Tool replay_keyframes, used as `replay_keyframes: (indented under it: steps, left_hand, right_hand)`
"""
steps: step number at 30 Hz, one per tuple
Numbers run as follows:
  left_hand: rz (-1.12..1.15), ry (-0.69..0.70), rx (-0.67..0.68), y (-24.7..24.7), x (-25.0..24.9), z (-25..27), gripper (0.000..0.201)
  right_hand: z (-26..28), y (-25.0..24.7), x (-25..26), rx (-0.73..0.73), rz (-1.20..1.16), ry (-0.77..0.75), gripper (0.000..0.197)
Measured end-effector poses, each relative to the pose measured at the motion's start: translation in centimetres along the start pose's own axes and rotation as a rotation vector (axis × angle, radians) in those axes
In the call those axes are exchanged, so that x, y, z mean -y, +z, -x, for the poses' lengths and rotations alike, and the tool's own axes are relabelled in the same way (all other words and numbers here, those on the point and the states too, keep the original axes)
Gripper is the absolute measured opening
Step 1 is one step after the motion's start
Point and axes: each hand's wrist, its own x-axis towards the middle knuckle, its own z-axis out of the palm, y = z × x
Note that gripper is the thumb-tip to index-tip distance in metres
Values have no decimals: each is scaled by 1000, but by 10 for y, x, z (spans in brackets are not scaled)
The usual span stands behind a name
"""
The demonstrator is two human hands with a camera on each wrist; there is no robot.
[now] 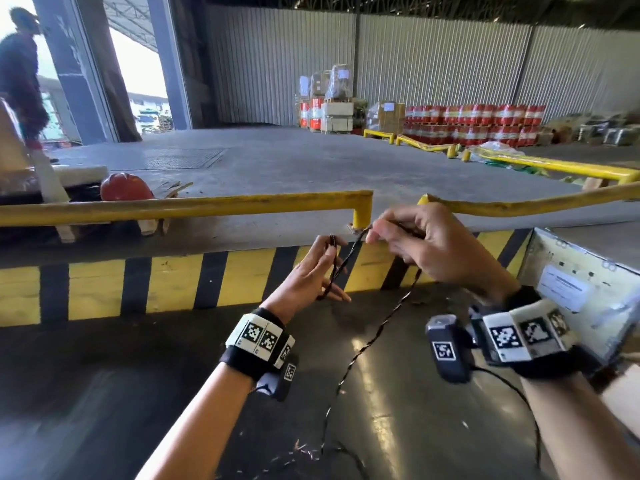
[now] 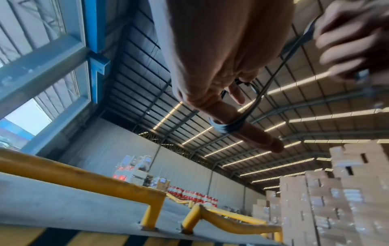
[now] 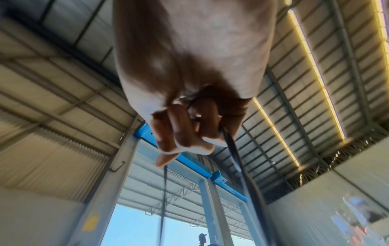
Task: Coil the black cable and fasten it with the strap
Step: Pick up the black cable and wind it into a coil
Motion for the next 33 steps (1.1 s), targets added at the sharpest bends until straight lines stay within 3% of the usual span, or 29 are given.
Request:
replay_keyframes:
  steps: [8, 12, 16, 17, 19, 22, 24, 28, 33]
  left_hand:
    - [213, 68, 156, 34, -26, 27, 36]
    - [374, 35, 185, 36, -26, 31, 40]
    - [393, 49, 137, 35, -32, 30, 38]
    - [367, 67, 110, 33, -34, 28, 40]
    - [308, 97, 57, 26, -35, 20, 39]
    - [245, 84, -46, 10, -32, 5, 35]
    - [212, 66, -90, -1, -26, -7, 35]
    - [114, 24, -122, -12, -8, -23, 33]
    - [36, -45, -8, 11, 2, -9, 33]
  right_hand:
    - [-63, -20, -32, -43, 168, -34, 19]
    - [-62, 0, -87, -46, 12, 110, 22]
    - [-25, 52, -124, -42, -235, 292, 58]
    - [-11, 66, -129, -28, -307, 305, 49]
    - [18, 91, -126, 7, -382, 295, 24]
    - [54, 115, -113, 71, -343, 295, 43]
    - [68, 119, -96, 105, -305, 280, 45]
    - [77, 83, -53, 149, -214, 241, 41]
    - [53, 13, -8, 149, -33, 153, 25]
